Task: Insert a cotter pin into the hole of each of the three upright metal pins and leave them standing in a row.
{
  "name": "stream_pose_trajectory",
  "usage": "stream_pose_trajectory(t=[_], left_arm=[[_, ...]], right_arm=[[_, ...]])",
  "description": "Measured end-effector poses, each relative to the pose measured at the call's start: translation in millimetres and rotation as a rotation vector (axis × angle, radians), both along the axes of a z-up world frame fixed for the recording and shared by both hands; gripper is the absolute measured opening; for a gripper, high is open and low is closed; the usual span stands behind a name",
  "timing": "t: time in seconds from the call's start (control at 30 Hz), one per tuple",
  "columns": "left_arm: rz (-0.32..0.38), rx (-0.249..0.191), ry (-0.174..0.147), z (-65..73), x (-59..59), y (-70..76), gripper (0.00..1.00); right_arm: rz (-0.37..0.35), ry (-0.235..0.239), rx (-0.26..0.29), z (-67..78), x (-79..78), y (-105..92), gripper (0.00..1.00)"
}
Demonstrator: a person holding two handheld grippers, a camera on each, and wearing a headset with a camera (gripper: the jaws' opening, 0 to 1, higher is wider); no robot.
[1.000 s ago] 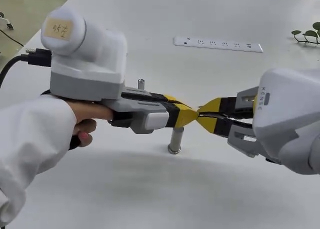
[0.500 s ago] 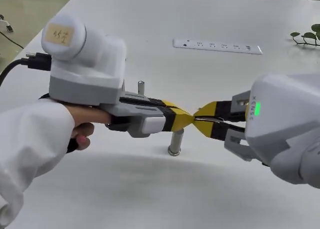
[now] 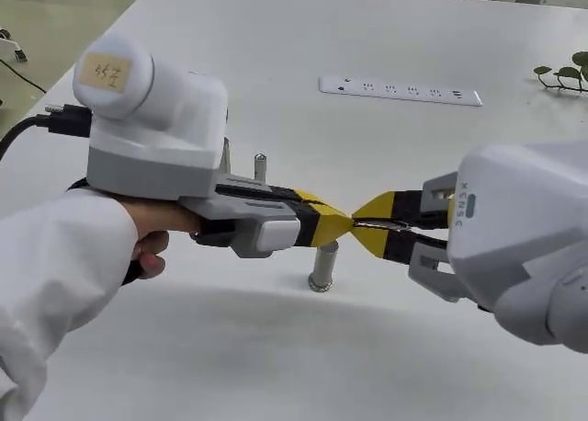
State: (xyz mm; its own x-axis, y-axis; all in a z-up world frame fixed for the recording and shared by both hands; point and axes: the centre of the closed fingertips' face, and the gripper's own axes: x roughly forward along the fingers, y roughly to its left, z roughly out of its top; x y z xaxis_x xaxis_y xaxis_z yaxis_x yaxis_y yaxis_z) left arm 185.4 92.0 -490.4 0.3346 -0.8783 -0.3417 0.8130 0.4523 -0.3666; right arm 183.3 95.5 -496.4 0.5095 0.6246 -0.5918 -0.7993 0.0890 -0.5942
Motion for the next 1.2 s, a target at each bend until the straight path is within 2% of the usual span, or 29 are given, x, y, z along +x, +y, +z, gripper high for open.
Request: stream_pose_trajectory(t=[0.13,0.2,0.27,0.33,0.47,0.57,0.63,0.7,0.77,0.83,0.87,0.9,0.93,1.0,1.03,1.07,1.1,1.13,1.2], left_arm=[[0.009,-0.002,0.012,0.7,-1.6,0.0,0.00],[0.019,-0.015,0.031,1.5,-2.3,0.0,0.00],[0.014,-0.010,0.024,1.6,-3.5,0.3,0.00],[0.013,-0.034,0.038,4.3,-5.4,-1.6,0.00],[0.015,-0.026,0.034,3.6,-5.9,-0.5,0.00],[0.006,-0.020,0.029,2.8,-8.9,-0.6,0.00],[-0.004,0.002,0.002,1.3,-10.4,0.2,0.00],[-0.026,0.030,-0.069,1.7,-10.5,1.0,0.00],[-0.041,0.025,-0.074,3.4,-14.8,0.0,0.00],[-0.053,0.028,-0.086,4.1,-16.1,0.0,0.00],[-0.058,0.028,-0.092,4.3,-16.8,0.0,0.00],[-0.069,0.033,-0.109,4.4,-17.9,0.0,0.00],[-0.074,0.033,-0.115,4.5,-18.6,0.0,0.00],[-0.083,0.037,-0.132,4.1,-19.5,0.2,0.00],[-0.089,0.041,-0.140,3.4,-20.3,0.4,0.00],[-0.095,0.050,-0.149,2.4,-21.1,0.6,0.00],[-0.102,0.075,-0.174,0.5,-21.0,2.0,0.00],[-0.113,0.087,-0.184,-0.5,-22.6,2.2,0.00],[-0.127,0.094,-0.203,-0.9,-24.8,1.5,0.00]], right_arm=[[0.013,-0.002,0.000,0.5,-0.5,0.3,0.00],[0.024,-0.007,0.004,1.4,-0.8,0.4,0.00],[0.029,-0.003,0.013,2.2,-1.1,0.3,0.00],[0.030,-0.003,0.017,2.7,-0.7,-0.2,0.05],[0.011,0.003,0.003,-0.1,1.9,-5.5,0.08],[-0.001,0.024,0.017,-0.7,1.6,-8.2,0.10],[-0.018,0.075,0.056,-1.7,-0.4,-8.7,0.13],[-0.035,0.124,0.085,-2.9,-1.3,-10.7,0.15],[-0.051,0.155,0.114,-1.7,0.3,-13.2,0.15],[-0.077,0.220,0.156,-2.2,0.1,-15.4,0.16],[-0.080,0.236,0.167,-1.7,0.4,-16.3,0.17],[-0.077,0.286,0.187,-2.7,-1.9,-16.0,0.19],[-0.073,0.316,0.196,-2.9,-4.2,-15.9,0.21],[-0.057,0.319,0.218,-0.4,-2.4,-15.7,0.21],[-0.058,0.369,0.237,-1.4,-5.0,-14.6,0.21],[-0.067,0.392,0.252,-0.8,-6.2,-13.9,0.22],[-0.062,0.415,0.250,-2.1,-7.4,-14.1,0.22],[-0.059,0.426,0.247,-4.5,-5.9,-15.9,0.22],[-0.057,0.443,0.243,-7.6,-6.8,-16.8,0.22]])
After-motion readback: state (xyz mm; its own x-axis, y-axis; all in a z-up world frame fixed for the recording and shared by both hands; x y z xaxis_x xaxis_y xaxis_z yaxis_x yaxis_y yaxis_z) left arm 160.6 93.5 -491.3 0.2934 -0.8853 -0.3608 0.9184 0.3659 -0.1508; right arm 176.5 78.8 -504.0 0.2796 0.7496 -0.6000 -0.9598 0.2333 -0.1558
